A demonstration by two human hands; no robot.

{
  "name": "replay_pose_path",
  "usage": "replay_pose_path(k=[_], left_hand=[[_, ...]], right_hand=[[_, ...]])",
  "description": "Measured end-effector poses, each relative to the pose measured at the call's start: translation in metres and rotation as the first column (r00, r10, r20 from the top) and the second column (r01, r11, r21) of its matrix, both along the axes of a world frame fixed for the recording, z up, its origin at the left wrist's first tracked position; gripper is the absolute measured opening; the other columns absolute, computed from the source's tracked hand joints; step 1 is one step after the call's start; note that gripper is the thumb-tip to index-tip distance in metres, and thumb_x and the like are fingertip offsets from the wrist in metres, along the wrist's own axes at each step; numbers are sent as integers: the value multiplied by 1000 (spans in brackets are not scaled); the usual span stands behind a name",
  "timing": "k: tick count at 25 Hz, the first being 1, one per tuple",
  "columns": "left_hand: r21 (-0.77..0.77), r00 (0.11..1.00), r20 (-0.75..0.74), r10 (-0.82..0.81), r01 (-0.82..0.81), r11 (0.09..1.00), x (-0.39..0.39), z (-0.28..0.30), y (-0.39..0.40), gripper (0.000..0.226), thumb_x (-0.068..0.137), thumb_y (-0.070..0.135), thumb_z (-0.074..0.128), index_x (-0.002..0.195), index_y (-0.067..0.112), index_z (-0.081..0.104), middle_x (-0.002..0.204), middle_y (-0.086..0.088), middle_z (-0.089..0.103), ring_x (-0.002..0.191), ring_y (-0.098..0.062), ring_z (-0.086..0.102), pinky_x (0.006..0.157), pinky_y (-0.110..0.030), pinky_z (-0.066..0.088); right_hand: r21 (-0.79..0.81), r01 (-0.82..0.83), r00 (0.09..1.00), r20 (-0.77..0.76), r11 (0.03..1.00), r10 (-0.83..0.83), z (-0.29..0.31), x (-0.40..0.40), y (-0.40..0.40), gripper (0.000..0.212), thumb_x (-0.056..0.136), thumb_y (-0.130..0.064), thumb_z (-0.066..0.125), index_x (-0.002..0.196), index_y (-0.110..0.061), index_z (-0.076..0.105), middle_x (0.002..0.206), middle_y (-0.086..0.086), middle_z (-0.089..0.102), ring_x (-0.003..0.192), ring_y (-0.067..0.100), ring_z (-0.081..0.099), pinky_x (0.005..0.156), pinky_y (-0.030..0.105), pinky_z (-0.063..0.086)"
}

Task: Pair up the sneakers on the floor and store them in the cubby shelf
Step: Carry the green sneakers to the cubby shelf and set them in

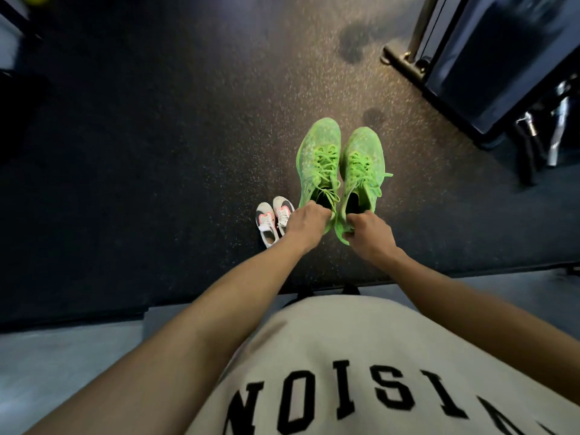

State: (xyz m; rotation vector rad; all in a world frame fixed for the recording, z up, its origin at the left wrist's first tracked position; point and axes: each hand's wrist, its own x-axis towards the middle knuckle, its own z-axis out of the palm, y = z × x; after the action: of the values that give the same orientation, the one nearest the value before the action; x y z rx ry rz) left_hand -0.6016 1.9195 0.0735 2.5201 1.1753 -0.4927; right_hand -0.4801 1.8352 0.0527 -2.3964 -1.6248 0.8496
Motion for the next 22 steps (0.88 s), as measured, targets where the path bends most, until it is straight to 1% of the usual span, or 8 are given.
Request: replay_pose_path(k=[5,8,10,12,15,17,20,22], left_hand=[[16,997,13,-82,82,997,16,18,-21,24,93,8,52,113,15,65,111,-16,57,98,-38,62,78,-37,47],[69,981,-11,-195,195,978,30,27,-30,29,94,6,52,118,16,65,114,-15,59,103,-35,63,81,-36,49],[95,952,-6,-305,304,948,36,31,-38,30,94,4,53,119,16,65,114,-14,60,104,-34,64,83,-37,50],[103,906,-8,-423,422,901,42,31,-49,31,93,3,54,118,17,66,113,-14,61,104,-33,64,84,-37,51],[88,836,-11,-549,548,832,51,32,-68,28,93,5,55,114,19,66,112,-12,59,102,-31,64,82,-37,51],[90,782,-1,-624,621,779,59,36,-89,27,93,5,54,114,18,65,112,-12,59,102,-31,64,81,-37,51],[128,637,-9,-770,765,631,68,41,-134,30,94,4,51,116,19,64,114,-11,60,102,-31,64,80,-37,52],[152,520,-6,-854,845,513,78,45,-170,28,94,4,51,113,19,64,112,-10,61,99,-30,65,77,-36,53]], right_hand=[[25,67,997,32,997,-68,23,12,-30,16,84,-18,65,96,-8,64,94,18,60,89,38,62,66,34,42],[38,175,983,41,984,-177,30,12,-51,12,84,-18,65,92,-9,63,84,11,52,87,37,61,64,31,37],[43,266,962,49,963,-268,36,8,-68,10,83,-18,65,88,-10,62,83,7,46,88,37,60,64,31,36],[29,379,923,56,925,-380,41,1,-89,8,83,-18,64,81,-13,58,84,7,46,88,36,59,64,32,36],[32,531,846,42,847,-532,46,-13,-124,9,83,-18,63,77,-15,57,83,8,47,86,34,58,64,32,37],[42,612,788,50,789,-614,49,-23,-151,17,84,-18,62,71,-18,51,80,7,47,84,35,59,62,32,37],[62,735,671,75,675,-738,52,-37,-200,25,86,-17,60,68,-21,44,80,7,46,83,37,60,62,33,36],[72,807,580,96,586,-809,54,-45,-238,17,87,-17,59,72,-17,51,85,11,49,85,37,59,63,33,38]])
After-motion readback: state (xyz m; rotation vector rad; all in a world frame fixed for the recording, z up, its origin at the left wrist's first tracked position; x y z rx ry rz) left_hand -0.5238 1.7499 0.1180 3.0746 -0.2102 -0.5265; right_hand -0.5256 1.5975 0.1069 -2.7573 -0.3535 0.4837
